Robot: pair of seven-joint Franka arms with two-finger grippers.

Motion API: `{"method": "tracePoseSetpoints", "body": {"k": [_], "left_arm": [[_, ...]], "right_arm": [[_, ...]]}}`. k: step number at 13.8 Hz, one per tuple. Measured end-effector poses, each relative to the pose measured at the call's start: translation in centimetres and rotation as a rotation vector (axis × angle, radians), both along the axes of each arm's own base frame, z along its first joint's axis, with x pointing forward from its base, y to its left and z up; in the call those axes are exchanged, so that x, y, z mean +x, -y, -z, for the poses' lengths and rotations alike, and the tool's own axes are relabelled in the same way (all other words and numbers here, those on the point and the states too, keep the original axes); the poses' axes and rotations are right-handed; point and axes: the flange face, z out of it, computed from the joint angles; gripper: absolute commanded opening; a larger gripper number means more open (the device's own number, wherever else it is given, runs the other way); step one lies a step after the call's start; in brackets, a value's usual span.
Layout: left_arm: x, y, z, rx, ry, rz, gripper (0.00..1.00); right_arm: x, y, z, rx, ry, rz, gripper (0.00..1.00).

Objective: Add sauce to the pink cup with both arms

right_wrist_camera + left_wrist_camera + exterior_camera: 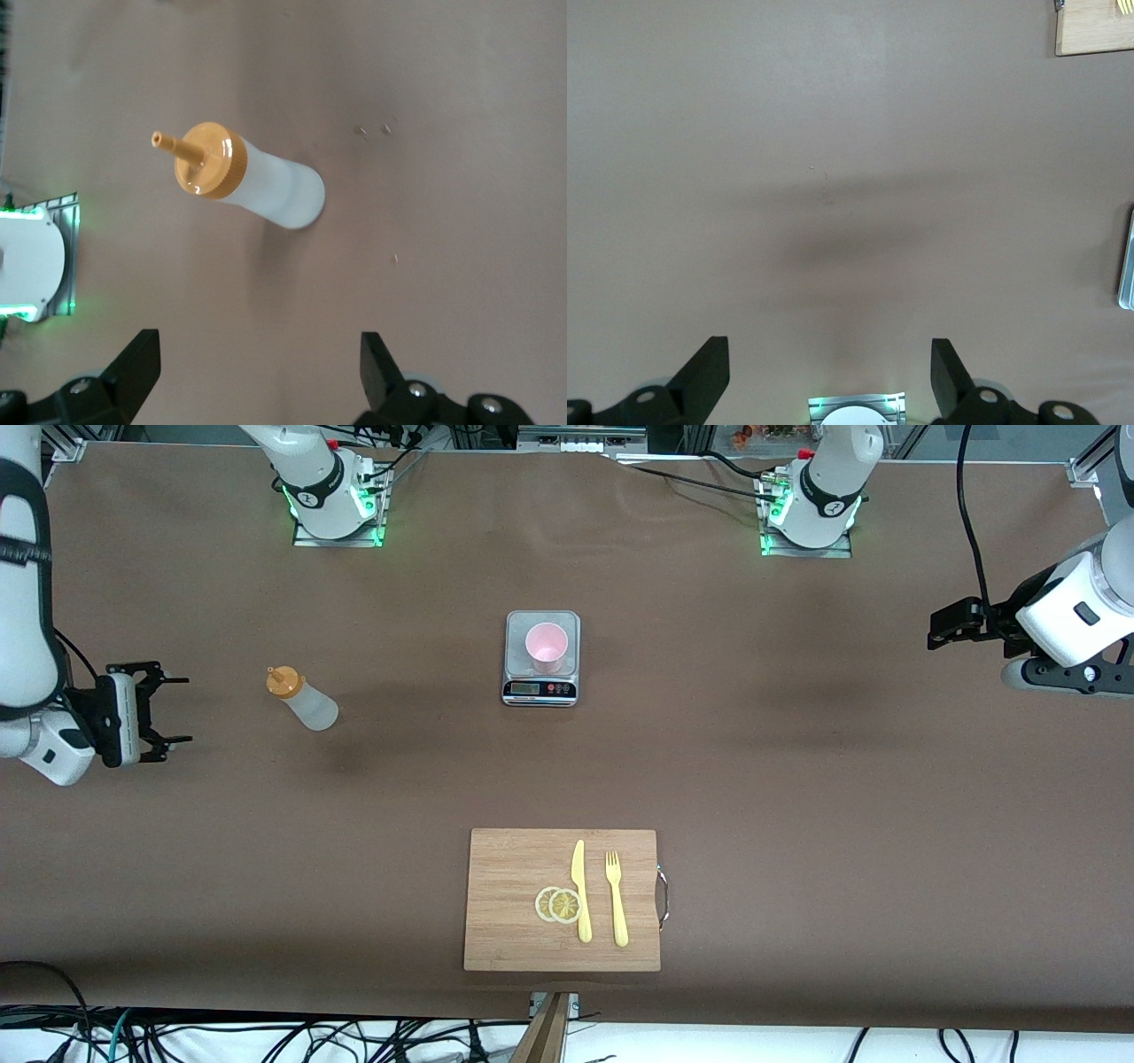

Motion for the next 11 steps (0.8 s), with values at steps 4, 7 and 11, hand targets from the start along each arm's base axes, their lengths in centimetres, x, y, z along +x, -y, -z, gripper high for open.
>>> {"method": "tracePoseSetpoints", "body": {"k": [4, 7, 11], "left_arm": [[0.0, 0.0, 0.0, 0.0, 0.0, 0.0, 1.0], [0.0, 0.0, 0.0, 0.0, 0.0, -0.001, 1.0], [0.0, 0.0, 0.0, 0.0, 0.0, -0.001, 1.0]], "right_arm": [[-0.9, -6.0, -5.0, -0.198, 0.016, 0.193, 1.0], [-1.4, -10.3, -8.1, -0.367, 0.053, 0.384, 1.0], [-2.6, -12.4, -11.4, -0.487, 0.062, 0.721, 1.0]]}}
